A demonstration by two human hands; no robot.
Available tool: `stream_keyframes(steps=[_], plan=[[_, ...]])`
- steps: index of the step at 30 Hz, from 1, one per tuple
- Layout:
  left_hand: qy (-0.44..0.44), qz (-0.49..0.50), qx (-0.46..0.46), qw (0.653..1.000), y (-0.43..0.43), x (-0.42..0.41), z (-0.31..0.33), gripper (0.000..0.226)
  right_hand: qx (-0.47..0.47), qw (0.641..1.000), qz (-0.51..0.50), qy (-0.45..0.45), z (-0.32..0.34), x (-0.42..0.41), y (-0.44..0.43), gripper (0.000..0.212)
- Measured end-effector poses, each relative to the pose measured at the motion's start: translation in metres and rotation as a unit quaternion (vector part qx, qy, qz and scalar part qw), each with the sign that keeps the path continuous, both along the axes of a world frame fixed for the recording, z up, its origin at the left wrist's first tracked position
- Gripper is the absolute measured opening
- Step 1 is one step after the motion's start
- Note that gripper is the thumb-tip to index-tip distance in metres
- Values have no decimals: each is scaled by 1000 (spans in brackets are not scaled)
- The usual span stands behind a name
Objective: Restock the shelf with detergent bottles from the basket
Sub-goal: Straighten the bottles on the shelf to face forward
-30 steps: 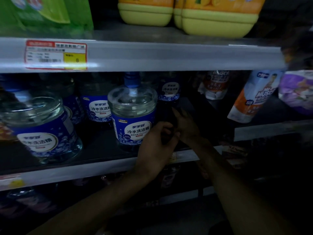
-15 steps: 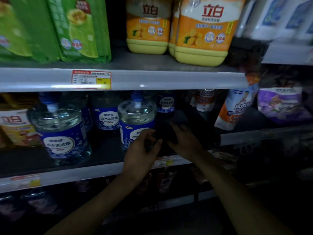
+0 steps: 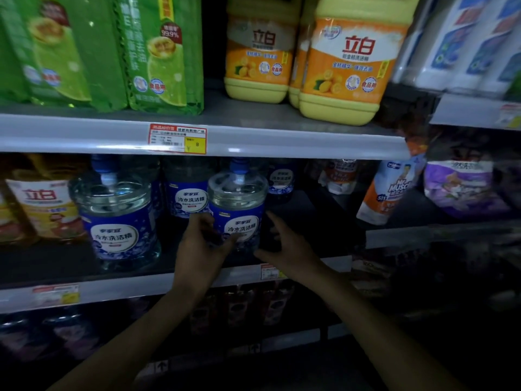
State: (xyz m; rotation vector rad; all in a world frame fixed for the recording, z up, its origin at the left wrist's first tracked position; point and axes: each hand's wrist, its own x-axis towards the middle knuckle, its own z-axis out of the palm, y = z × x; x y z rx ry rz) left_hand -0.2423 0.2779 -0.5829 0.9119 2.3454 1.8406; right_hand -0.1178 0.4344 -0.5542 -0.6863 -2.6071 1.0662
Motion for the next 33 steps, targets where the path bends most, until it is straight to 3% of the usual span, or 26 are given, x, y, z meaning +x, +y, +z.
stream_keyframes(steps=[5,18,20,23,29,33], plan=[[-100,-25,44,994,3,-14,6,55,-84,996,-32,16,0,-10,-15,92],[-130,-40,38,990,26,-1,8,48,-209,964,-118,114,1,-19,-9,62],[-152,-45,44,986,37,4,7,53,-236,952,-148,125,-1,-17,-2,57],[-190,-55,57,979,56,10,5,54,-300,915,-218,156,0,-14,11,32],[-223,-59,81,970,89,22,-1,51,-308,905,-255,149,1,0,28,26],[-236,-42,83,967,101,28,-11,36,-349,894,-237,154,-4,8,32,37]])
